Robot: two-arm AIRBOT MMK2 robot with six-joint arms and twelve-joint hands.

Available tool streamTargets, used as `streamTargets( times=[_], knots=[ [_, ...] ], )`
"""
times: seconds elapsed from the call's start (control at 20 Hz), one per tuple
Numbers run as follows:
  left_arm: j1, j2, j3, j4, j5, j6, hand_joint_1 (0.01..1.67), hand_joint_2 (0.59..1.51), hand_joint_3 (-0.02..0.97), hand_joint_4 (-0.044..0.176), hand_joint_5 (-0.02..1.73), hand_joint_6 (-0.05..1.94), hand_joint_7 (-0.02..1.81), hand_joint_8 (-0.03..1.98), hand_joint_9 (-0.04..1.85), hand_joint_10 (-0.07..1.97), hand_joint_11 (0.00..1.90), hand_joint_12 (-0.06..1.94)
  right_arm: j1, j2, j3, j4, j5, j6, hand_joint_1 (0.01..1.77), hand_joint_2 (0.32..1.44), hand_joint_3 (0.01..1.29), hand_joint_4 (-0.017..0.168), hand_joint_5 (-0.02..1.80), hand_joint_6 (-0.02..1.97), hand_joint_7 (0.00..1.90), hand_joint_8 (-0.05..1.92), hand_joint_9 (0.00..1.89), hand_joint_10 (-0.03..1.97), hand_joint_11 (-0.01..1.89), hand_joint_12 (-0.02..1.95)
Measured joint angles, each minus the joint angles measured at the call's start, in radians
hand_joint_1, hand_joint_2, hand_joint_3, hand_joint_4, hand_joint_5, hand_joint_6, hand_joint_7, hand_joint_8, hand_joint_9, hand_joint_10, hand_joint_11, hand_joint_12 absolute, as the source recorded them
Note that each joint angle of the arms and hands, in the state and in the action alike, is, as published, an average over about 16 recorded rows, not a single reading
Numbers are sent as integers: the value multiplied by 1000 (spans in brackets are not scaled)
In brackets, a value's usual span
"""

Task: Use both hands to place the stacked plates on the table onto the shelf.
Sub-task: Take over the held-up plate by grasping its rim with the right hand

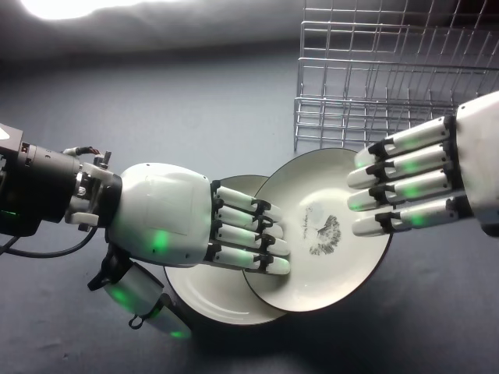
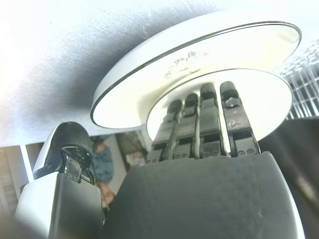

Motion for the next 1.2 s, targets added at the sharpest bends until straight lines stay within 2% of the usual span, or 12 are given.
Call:
streamTargets(
  times=[0.45, 0.8, 1.2],
  knots=[
    [-3, -2, 7, 2, -4, -2, 17, 1215, 10, -10, 5, -33, 7, -14, 51, 9, 40, 41, -39, -87, 12, 26, -68, 1, 1125, 1063, 15, 2, 46, 25, 20, 16, 27, 15, 12, 555],
    [-3, -4, 13, 2, -9, -2, 17, 1215, 10, -10, 5, -32, 6, -14, 47, 9, 37, 46, -65, -164, 34, 47, -130, -2, 1127, 1063, 15, 2, 52, 24, 28, 16, 27, 14, 13, 545],
    [-3, -8, 23, 2, -16, -3, 18, 1214, 10, -10, 5, -32, 5, -14, 49, 9, 33, 60, -88, -211, 55, 65, -182, -11, 1157, 1058, 15, 1, 81, 24, 51, 15, 54, 14, 13, 610]
  ],
)
